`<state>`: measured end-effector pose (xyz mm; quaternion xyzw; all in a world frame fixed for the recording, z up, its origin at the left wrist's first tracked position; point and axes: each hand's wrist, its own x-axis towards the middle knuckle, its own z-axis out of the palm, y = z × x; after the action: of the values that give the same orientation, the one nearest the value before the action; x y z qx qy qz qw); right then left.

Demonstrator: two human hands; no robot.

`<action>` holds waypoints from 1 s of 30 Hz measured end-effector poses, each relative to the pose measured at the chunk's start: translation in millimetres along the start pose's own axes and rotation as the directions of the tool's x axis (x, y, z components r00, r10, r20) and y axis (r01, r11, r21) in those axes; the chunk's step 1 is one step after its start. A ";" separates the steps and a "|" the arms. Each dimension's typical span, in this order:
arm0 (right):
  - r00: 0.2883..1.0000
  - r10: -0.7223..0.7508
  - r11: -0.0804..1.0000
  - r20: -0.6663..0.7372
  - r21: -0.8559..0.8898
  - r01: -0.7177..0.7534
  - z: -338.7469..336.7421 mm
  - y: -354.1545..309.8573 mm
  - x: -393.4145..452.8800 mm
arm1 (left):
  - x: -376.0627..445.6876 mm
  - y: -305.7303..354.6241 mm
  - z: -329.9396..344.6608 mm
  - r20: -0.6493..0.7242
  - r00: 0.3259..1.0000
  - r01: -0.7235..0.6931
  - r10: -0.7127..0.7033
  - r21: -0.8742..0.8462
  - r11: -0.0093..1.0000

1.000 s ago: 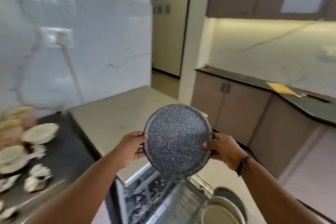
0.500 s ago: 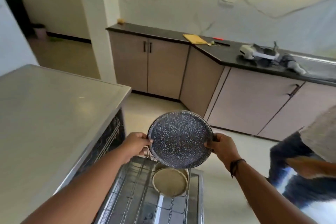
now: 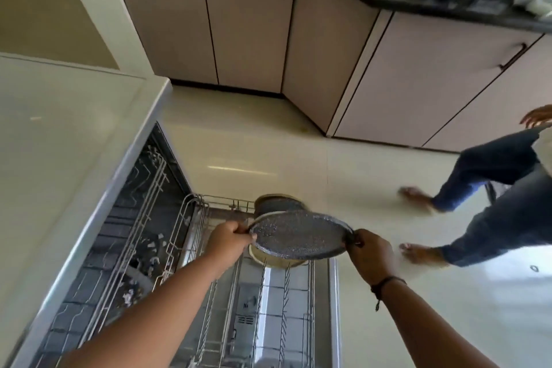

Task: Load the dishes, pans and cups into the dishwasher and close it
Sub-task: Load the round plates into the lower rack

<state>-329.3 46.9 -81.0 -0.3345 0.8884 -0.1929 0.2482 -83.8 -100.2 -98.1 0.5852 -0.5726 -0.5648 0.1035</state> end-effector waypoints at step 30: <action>0.961 -0.037 0.942 0.273 -0.311 0.125 225.2 125.4 130.1 | 175.7 -187.5 94.6 -0.153 0.987 0.098 -0.045 0.359 0.928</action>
<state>-348.4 5.3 -366.0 -0.4302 0.8523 -0.0076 0.2973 -105.4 -128.3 -369.6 0.6535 -0.6370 -0.4087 0.0125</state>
